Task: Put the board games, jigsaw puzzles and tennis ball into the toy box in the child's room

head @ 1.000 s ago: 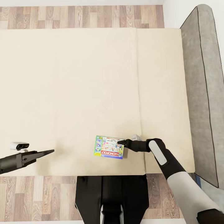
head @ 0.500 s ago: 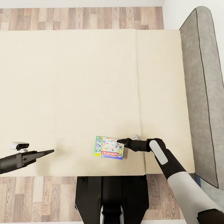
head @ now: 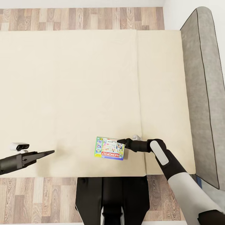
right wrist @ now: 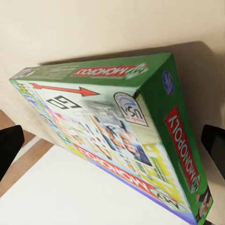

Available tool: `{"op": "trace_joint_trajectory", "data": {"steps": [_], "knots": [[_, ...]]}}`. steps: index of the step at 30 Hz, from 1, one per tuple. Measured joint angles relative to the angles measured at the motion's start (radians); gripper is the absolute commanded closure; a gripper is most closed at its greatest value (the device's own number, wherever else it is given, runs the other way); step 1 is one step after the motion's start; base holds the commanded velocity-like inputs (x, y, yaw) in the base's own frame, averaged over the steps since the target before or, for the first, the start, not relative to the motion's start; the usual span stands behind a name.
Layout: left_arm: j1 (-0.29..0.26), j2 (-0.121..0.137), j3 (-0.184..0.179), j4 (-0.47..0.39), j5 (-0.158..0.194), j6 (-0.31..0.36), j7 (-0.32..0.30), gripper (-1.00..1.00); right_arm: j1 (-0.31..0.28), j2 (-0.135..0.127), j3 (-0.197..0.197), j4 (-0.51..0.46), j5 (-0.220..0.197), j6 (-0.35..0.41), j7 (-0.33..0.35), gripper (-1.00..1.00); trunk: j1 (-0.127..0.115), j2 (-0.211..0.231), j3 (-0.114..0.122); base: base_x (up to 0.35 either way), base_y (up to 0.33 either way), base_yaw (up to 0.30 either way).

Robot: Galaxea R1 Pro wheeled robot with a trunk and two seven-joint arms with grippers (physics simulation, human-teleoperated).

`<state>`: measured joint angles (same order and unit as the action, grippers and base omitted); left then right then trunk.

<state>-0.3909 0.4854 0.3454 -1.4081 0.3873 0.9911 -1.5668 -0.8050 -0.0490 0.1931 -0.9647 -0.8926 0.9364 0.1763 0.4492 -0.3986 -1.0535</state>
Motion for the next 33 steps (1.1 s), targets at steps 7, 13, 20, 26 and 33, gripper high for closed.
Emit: {"op": "trace_joint_trajectory", "data": {"steps": [7,13,20,26,33], "knots": [[0.0,0.0,0.0,0.0,0.0,0.0,0.0,-1.0,0.0,0.0,0.0,0.001,0.136,-0.002,0.001,-1.0,0.0,0.0,0.0,0.0,0.0,0.0],[0.0,0.0,0.0,0.0,-0.001,0.0,0.0,-1.0,0.0,0.001,0.0,0.001,0.139,-0.003,0.001,-1.0,0.0,0.0,0.0,0.0,0.021,0.0],[0.0,0.0,0.0,0.0,-0.002,0.0,0.0,-1.0,0.0,0.002,0.0,0.001,0.138,-0.003,0.001,-1.0,0.0,0.0,0.0,0.0,0.018,0.0],[0.0,0.001,0.0,0.0,-0.002,0.0,0.0,-1.0,0.0,-0.001,0.0,0.001,0.135,-0.002,0.001,-1.0,0.0,0.0,0.0,0.0,0.003,0.0],[0.0,0.001,0.0,0.0,-0.002,0.0,0.0,-1.0,0.0,-0.002,0.0,0.001,0.135,-0.002,0.001,-1.0,0.0,0.0,0.0,0.0,0.0,0.0]]}}
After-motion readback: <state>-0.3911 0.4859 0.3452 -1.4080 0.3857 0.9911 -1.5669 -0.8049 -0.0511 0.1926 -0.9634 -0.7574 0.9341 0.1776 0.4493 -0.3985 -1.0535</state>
